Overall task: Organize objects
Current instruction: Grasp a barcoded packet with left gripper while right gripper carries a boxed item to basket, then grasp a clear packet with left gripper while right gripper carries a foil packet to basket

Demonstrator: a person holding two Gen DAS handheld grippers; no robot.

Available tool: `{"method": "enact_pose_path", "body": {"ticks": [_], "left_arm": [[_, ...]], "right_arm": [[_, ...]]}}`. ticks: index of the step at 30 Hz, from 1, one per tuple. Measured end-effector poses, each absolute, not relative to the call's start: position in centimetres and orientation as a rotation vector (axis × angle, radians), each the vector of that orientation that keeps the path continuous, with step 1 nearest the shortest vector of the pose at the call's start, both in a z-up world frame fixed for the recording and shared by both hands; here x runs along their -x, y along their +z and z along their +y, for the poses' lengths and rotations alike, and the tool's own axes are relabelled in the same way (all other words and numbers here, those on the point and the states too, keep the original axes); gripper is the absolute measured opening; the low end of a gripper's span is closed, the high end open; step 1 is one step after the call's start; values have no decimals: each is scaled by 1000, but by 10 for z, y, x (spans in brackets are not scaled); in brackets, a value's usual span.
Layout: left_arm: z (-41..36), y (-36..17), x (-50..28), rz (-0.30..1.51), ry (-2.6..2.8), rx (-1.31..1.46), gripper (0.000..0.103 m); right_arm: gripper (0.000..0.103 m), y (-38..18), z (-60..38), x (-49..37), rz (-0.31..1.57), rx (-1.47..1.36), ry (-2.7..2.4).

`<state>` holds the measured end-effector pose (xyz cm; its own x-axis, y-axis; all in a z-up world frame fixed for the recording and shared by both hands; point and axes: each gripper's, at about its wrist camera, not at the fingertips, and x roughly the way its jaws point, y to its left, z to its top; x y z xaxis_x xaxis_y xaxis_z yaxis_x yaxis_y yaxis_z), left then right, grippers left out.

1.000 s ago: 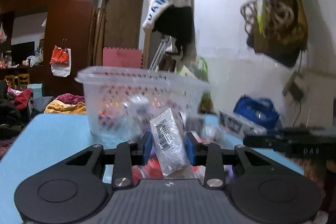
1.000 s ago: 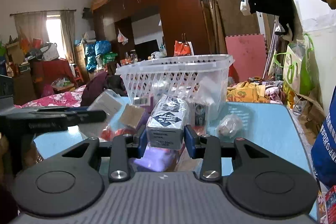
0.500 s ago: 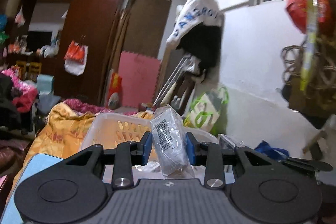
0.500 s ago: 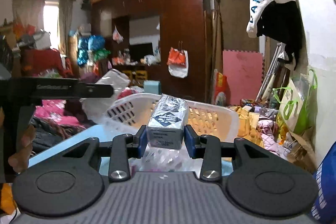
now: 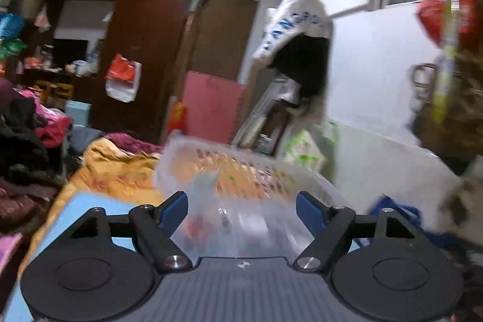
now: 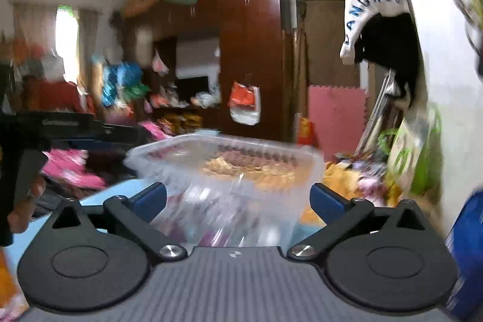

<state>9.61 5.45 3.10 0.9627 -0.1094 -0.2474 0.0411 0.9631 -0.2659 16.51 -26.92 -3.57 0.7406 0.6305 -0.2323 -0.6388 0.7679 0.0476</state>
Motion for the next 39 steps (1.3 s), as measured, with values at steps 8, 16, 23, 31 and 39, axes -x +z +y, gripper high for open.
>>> {"method": "enact_pose_path", "body": {"ticks": [8, 16, 23, 31, 39], "left_arm": [[28, -51, -41, 400, -125, 156, 84], [3, -65, -53, 453, -152, 38, 84], [2, -70, -49, 432, -136, 7, 84], [-14, -77, -48, 435, -130, -55, 73], [-4, -71, -32, 386, -150, -36, 43]], "right_arm": [[88, -115, -314, -124, 412, 39, 668], [68, -112, -297, -136, 396, 113, 694], [49, -104, -310, -135, 382, 83, 681], [47, -106, -304, -138, 396, 95, 687], [47, -109, -305, -140, 410, 125, 676]]}}
